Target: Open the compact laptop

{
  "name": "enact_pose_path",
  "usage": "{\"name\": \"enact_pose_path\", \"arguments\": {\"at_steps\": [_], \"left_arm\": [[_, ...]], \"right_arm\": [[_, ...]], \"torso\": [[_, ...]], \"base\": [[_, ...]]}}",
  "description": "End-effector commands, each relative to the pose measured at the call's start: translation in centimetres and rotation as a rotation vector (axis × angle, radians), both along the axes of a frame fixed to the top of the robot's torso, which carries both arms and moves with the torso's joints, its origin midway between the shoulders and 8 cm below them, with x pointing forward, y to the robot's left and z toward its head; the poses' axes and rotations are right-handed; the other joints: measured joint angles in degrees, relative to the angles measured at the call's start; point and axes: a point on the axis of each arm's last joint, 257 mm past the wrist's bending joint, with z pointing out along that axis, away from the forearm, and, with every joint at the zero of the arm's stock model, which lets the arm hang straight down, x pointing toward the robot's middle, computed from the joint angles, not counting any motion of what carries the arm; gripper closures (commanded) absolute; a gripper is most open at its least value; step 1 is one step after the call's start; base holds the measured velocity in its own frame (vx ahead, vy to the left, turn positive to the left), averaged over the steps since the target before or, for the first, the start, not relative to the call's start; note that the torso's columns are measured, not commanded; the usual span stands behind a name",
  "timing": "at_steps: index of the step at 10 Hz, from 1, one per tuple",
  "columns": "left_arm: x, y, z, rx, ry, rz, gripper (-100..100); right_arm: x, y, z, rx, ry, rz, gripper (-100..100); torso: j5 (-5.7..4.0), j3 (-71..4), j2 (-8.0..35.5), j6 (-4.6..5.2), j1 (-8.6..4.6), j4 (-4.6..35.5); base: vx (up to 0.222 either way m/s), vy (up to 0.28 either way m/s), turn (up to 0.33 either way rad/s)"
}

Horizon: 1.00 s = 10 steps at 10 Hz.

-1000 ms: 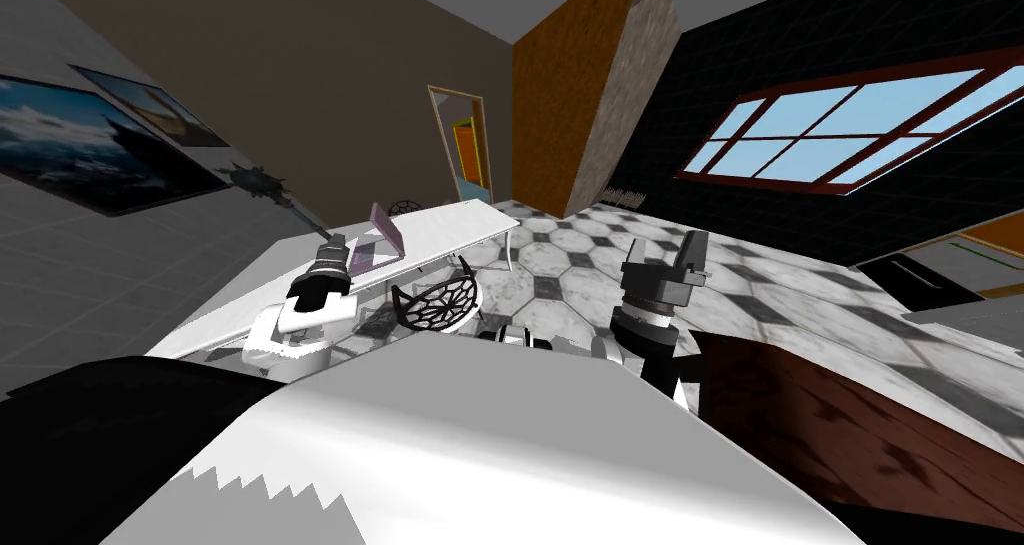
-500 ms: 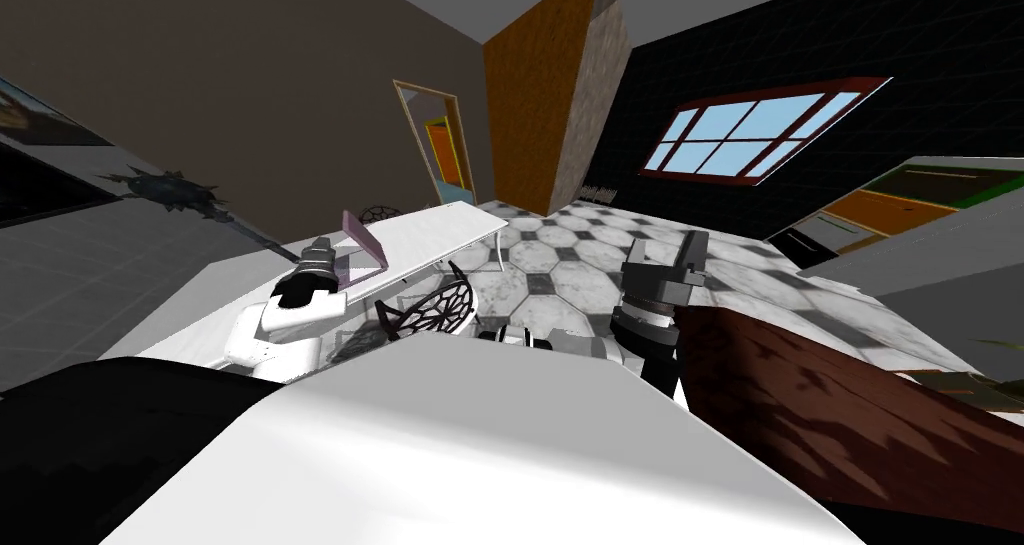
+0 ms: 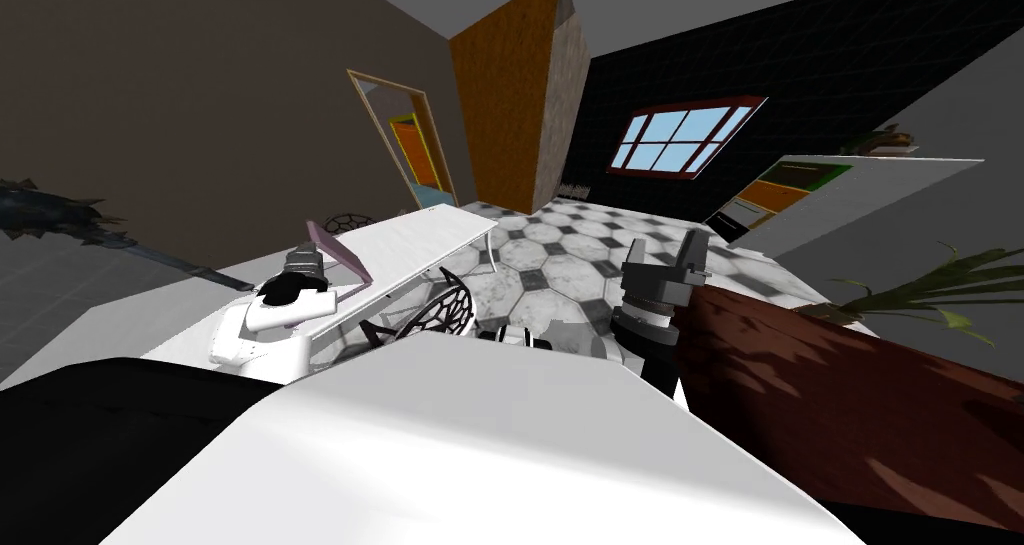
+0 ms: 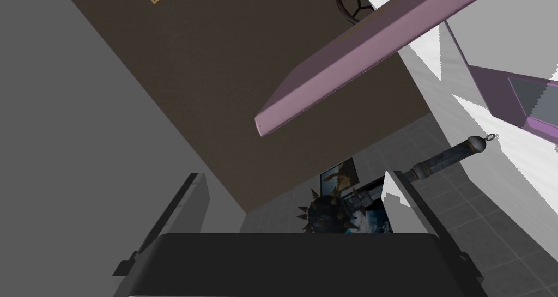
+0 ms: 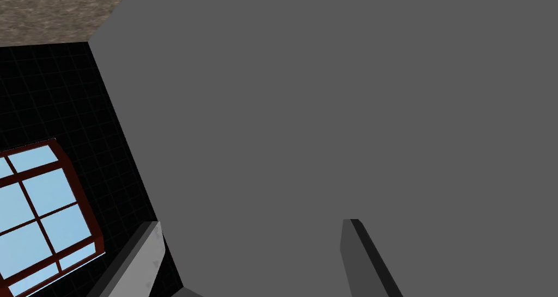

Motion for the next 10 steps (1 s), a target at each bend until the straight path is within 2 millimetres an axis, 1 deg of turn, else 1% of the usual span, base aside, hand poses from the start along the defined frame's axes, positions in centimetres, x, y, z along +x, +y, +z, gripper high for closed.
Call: {"name": "enact_pose_path", "arguments": {"at_steps": [1, 2, 3, 4, 5, 6, 7, 8, 10], "left_arm": [[-1.1, 2.0, 0.0, -0.045, -0.012, 0.042, -100], [-0.9, 1.6, -0.2, -0.035, -0.008, 0.032, -100], [-0.9, 1.8, -0.1, -0.042, -0.009, 0.037, -100], [-0.9, 1.8, -0.2, -0.04, -0.009, 0.035, -100], [-0.9, 1.8, -0.1, -0.04, -0.009, 0.036, 100], [-0.4, 1.5, -0.3, -0.072, -0.082, 0.022, 100], [-0.1, 1.3, -0.5, -0.09, -0.118, 0.016, 100], [0.1, 1.2, -0.8, -0.108, -0.153, 0.011, 100], [0.5, 0.8, -1.2, -0.144, -0.224, 0.0, 100]], "right_arm": [[0.0, 0.0, 0.0, 0.0, 0.0, 0.0, 0], [0.0, 0.0, 0.0, 0.0, 0.0, 0.0, 0], [0.0, 0.0, 0.0, 0.0, 0.0, 0.0, 0], [0.0, 0.0, 0.0, 0.0, 0.0, 0.0, 0], [0.0, 0.0, 0.0, 0.0, 0.0, 0.0, 0], [0.0, 0.0, 0.0, 0.0, 0.0, 0.0, 0], [0.0, 0.0, 0.0, 0.0, 0.0, 0.0, 0], [0.0, 0.0, 0.0, 0.0, 0.0, 0.0, 0], [0.0, 0.0, 0.0, 0.0, 0.0, 0.0, 0]], "torso": [[0.02, -0.02, -0.03, -0.05, 0.03, -0.01], [0.02, -0.04, -0.06, -0.01, 0.02, -0.02], [-0.04, -0.03, -0.06, -0.07, -0.24, -0.02], [-0.04, -0.09, -0.17, -0.02, -0.08, -0.04], [-0.02, -0.04, -0.05, -0.02, -0.15, -0.02], [0.05, 0.07, 0.07, -0.06, -0.16, -0.02], [0.33, 0.22, 0.24, -0.2, 0.22, -0.02], [0.37, 0.32, 0.4, -0.26, 0.47, 0.06], [0.47, 0.26, 0.28, -0.42, 0.54, -0.03]], "base": [[-0.016, 0.15, -0.292], [-0.008, 0.074, -0.068], [0.047, 0.098, -0.015], [0.031, 0.062, -0.016], [0.006, 0.013, -0.005], [-0.031, 0.034, 0.042], [-0.079, 0.058, 0.064], [-0.098, 0.043, 0.017], [-0.08, 0.031, 0.042]]}}
